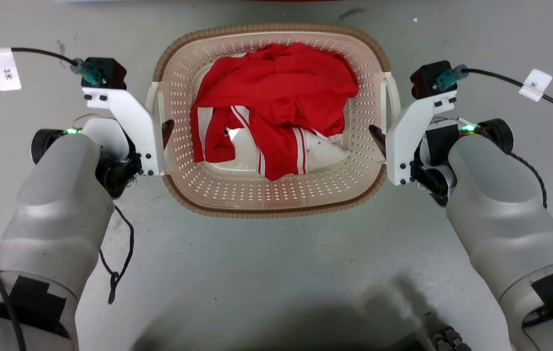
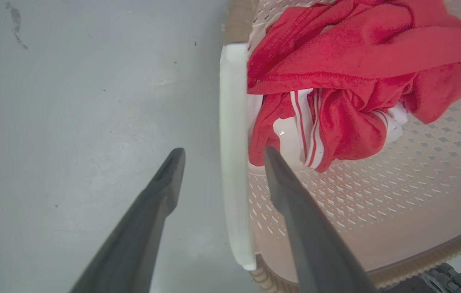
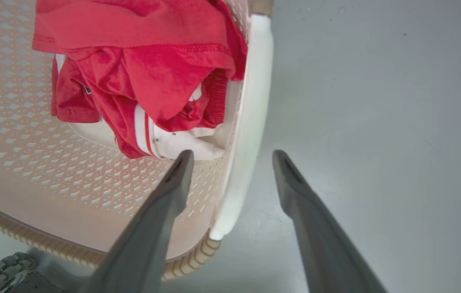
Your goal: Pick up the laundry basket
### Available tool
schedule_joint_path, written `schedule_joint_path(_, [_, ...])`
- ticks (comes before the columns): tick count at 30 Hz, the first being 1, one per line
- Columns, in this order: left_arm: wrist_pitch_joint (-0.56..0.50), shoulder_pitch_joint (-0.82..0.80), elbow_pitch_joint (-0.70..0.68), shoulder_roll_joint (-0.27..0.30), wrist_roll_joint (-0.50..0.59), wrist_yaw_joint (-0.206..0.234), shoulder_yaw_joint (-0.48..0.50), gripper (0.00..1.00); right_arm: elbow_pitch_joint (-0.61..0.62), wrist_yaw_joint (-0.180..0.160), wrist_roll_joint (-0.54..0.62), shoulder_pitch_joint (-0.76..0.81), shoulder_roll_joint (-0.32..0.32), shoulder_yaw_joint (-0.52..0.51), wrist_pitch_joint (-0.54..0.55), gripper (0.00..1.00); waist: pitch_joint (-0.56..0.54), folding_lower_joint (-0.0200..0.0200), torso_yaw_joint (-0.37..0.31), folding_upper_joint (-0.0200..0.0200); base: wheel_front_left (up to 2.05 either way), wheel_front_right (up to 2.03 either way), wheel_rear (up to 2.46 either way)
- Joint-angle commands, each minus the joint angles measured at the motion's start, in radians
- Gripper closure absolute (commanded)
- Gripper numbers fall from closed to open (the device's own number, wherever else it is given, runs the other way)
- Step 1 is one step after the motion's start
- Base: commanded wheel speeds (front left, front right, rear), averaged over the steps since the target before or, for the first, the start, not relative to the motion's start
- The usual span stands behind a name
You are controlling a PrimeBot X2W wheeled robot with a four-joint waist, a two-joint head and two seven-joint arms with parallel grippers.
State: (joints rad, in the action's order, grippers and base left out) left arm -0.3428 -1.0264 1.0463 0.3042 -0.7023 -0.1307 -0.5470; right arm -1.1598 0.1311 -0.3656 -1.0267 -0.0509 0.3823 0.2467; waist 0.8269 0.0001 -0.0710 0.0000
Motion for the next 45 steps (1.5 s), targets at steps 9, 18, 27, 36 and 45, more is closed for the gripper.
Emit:
schedule_joint_path(9, [0.038,-0.047,0.048,-0.025,-0.037,0.001,-0.044,0.0,-0.054,-0.001,-0.046,-0.053,0.002,0.051,0.0,0.0,0.039,-0.0001,0.022,0.0,0.0,0.0,0.0])
schedule_joint_path(18, [0.029,-0.068,0.079,-0.05,-0.083,0.001,-0.082,1.0,-0.09,-0.001,-0.091,-0.063,0.002,0.072,0.006,1.0,0.055,-0.0001,0.031,0.0,0.0,0.0,0.0])
schedule_joint_path(27, [0.024,-0.066,0.091,-0.044,-0.125,0.001,-0.124,1.0,-0.096,0.0,-0.134,-0.057,0.002,0.106,0.008,1.0,0.043,-0.0001,0.032,0.0,0.0,0.0,0.0])
schedule_joint_path(36, [-0.043,-0.035,0.114,-0.058,-0.178,0.001,-0.165,1.0,-0.105,0.0,-0.189,-0.029,0.003,0.145,0.086,1.0,-0.037,-0.0001,0.036,0.0,0.0,0.0,0.0])
schedule_joint_path(45, [-0.128,0.033,0.146,-0.092,-0.238,0.0,-0.193,1.0,-0.117,0.001,-0.24,0.025,0.004,0.169,0.199,1.0,-0.202,-0.0001,0.039,0.0,0.0,0.0,0.0])
